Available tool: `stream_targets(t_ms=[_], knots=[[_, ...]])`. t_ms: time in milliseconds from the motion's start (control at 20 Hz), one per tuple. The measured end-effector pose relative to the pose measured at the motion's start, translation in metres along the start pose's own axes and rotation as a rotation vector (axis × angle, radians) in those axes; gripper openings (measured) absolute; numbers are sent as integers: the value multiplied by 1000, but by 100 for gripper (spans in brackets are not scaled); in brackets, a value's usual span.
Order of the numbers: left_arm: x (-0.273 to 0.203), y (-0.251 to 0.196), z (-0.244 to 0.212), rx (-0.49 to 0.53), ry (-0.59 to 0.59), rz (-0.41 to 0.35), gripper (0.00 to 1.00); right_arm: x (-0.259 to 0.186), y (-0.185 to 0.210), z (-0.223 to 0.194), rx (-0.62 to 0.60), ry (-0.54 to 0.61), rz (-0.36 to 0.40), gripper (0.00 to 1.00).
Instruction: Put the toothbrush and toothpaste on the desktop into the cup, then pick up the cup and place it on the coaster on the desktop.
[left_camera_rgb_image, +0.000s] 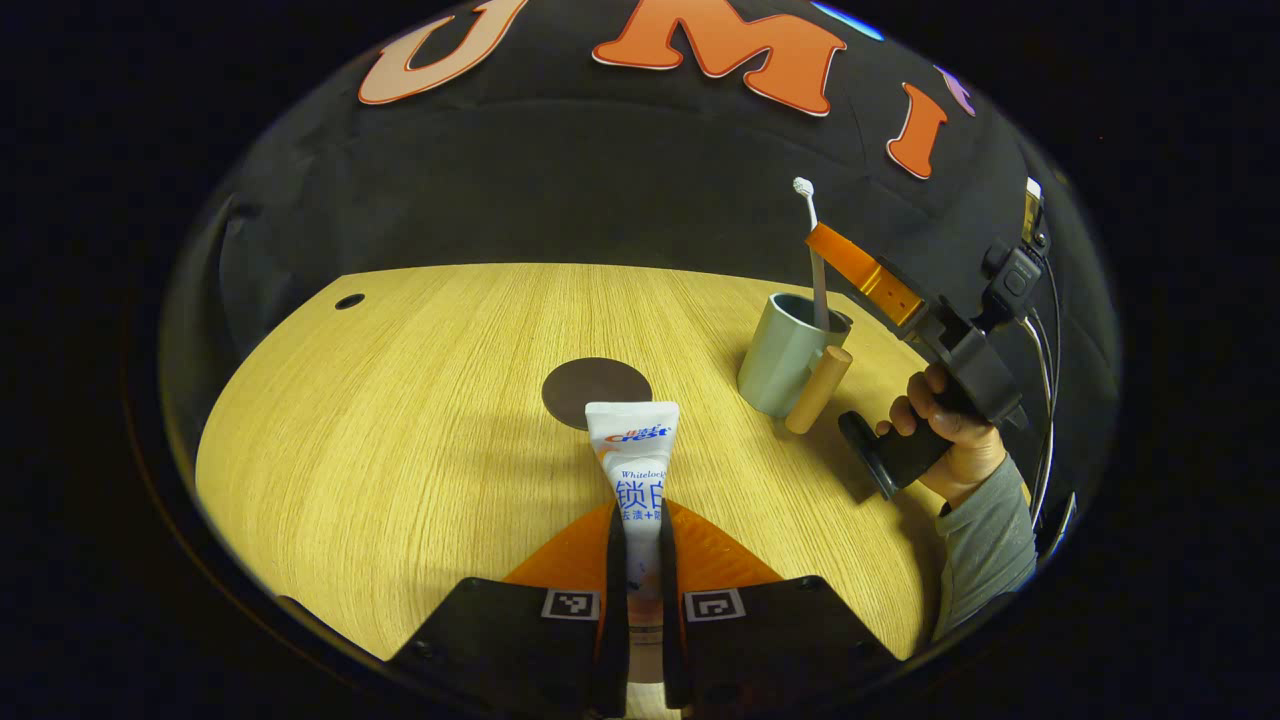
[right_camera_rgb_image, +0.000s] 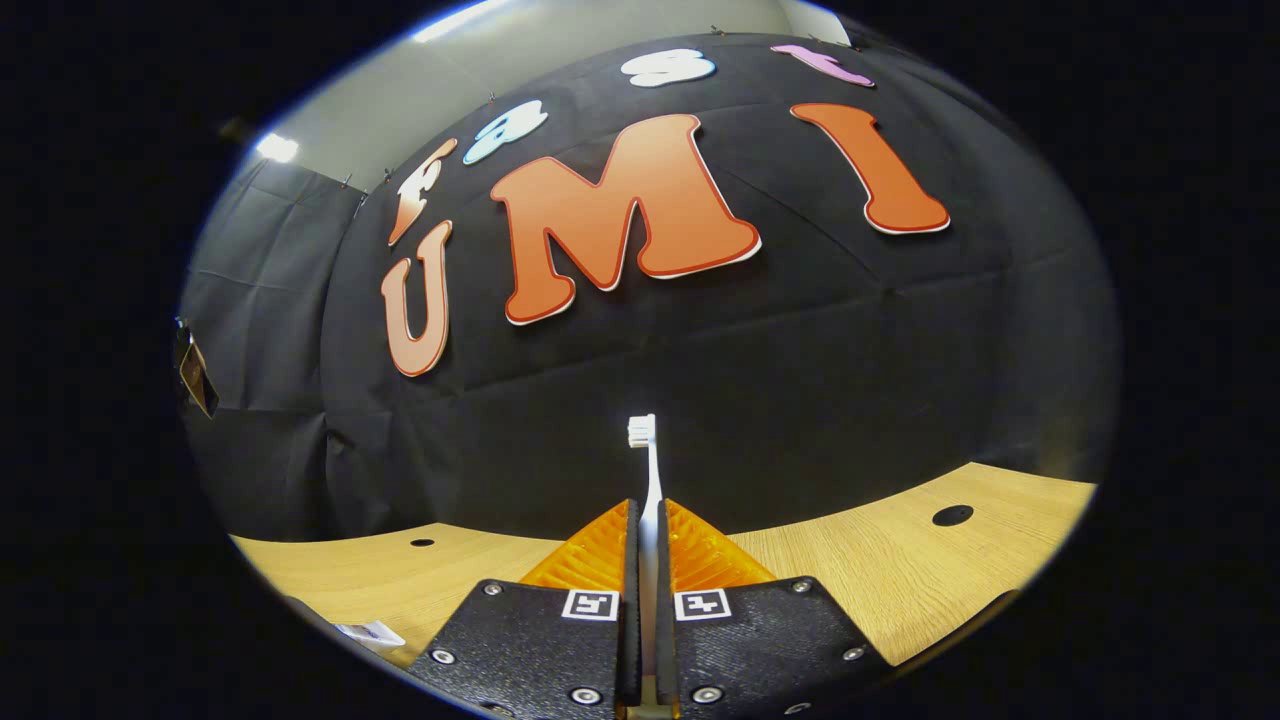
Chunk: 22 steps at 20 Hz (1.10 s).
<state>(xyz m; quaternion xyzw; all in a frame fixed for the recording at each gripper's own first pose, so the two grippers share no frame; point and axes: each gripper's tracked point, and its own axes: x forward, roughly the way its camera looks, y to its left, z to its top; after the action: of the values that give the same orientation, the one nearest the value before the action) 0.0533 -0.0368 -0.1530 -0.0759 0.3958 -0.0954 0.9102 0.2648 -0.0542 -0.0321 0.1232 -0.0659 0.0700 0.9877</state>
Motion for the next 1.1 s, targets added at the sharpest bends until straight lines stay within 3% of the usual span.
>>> stream_targets(t_ms=[550,800,900,1050,1100], knots=[[7,-9,49,5,-52,-14,17,-37,10,-10,-99,59,0,7],[19,-9,72,15,-119,-43,17,-53,4,-2,-82,71,-23,7],[26,-11,89,18,-154,-62,17,-63,1,-2,-82,92,-34,11],[44,-31,105,26,-198,-87,17,-80,1,-5,-84,126,-34,29],[50,-37,113,31,-217,-95,17,-84,0,-5,-84,130,-33,26]])
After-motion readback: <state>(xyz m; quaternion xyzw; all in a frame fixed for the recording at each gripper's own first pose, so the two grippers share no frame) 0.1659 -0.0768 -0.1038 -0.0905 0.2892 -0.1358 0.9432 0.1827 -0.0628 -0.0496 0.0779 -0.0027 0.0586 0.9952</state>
